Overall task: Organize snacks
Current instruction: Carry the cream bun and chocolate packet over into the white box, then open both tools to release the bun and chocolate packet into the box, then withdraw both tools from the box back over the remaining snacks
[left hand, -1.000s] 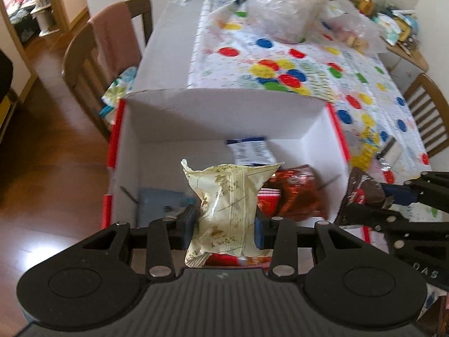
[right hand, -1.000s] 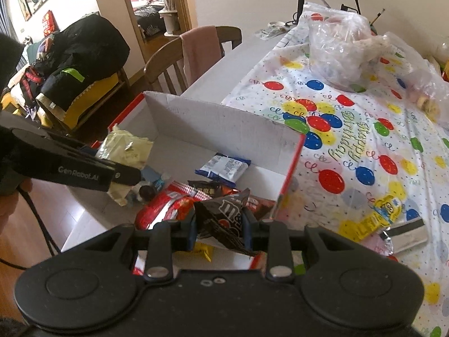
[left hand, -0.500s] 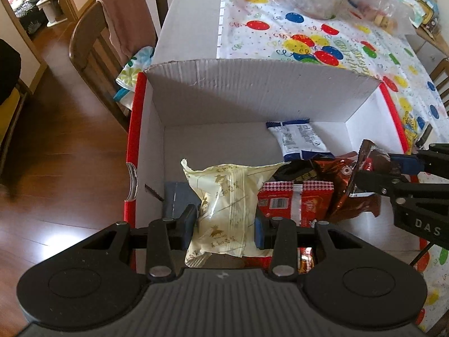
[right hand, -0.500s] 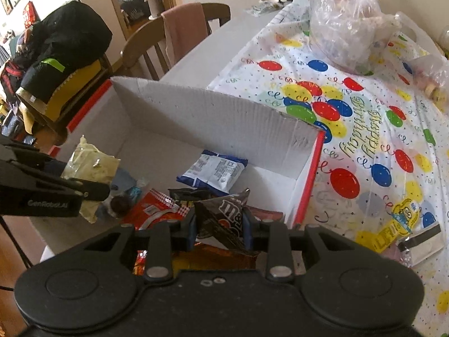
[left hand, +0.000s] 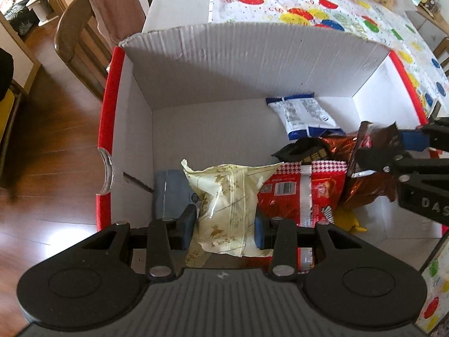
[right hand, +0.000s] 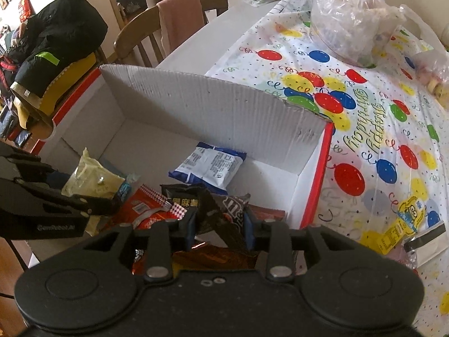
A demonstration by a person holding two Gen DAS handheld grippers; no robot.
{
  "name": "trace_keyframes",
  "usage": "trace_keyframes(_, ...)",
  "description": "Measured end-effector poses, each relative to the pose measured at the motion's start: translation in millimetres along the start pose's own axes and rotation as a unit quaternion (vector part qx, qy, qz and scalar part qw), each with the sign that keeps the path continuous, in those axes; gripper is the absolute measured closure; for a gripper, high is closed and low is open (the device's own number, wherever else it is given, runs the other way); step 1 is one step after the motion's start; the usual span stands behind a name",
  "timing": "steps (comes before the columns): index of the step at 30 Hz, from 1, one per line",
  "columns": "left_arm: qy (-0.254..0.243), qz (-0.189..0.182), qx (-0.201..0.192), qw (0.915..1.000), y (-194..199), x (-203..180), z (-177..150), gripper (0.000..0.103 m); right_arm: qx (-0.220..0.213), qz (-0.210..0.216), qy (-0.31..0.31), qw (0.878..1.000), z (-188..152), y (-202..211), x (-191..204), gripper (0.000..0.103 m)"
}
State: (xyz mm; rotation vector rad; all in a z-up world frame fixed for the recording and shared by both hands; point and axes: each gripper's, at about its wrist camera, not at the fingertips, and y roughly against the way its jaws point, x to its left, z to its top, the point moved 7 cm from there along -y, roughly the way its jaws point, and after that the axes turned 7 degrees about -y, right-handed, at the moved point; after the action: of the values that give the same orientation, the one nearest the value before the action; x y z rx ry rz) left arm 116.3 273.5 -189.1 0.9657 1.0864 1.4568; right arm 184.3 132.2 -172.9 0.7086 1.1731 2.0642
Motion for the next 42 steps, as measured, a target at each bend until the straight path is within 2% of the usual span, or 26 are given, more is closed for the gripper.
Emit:
trace_keyframes(11,0.007,-0.009,0.004,0.9999,-4.8,0.0,-2.1,0.061,-0.004,0.005,-0.001,1.000,-3.0,8.2,2.8,0.063)
trace_keyframes(18,0.010,-0.019,-0.015,0.9997,7.8,-3.8,-2.4,0.047,-0.014,0.012,-0.003,1.000,-6.1,21.5,7.1,0.056)
trace_keyframes(24,0.005,-0.024,-0.042,0.9988,27.4,-11.2,-2.0,0.042,-0.029,0.020,-0.009,0.999,-6.8,39.4,8.3,0.048)
trace_keyframes(27,-0.001,-0.020,-0.061,0.9979,40.5,-16.0,-1.5,0.036,-0.039,0.026,-0.011,0.999,-7.1,51.5,8.3,0.041)
trace_keyframes(30,-0.006,-0.022,-0.080,0.9966,54.6,-20.8,0.5,0.036,-0.049,0.032,-0.013,0.998,-7.9,63.7,8.0,0.040)
trace_keyframes(32,-0.012,-0.023,-0.091,0.9955,63.9,-24.9,2.2,0.035,-0.056,0.033,-0.015,0.998,-8.5,71.0,6.1,0.034)
trace_keyframes(36,-0.028,-0.026,-0.118,0.9923,82.7,-37.9,5.4,0.028,-0.071,0.035,-0.024,0.997,-11.5,86.5,-0.7,0.027)
trace_keyframes(42,-0.050,-0.036,-0.156,0.9859,107.3,-61.6,12.2,0.027,-0.094,0.041,-0.034,0.994,-17.7,114.2,-15.0,0.018)
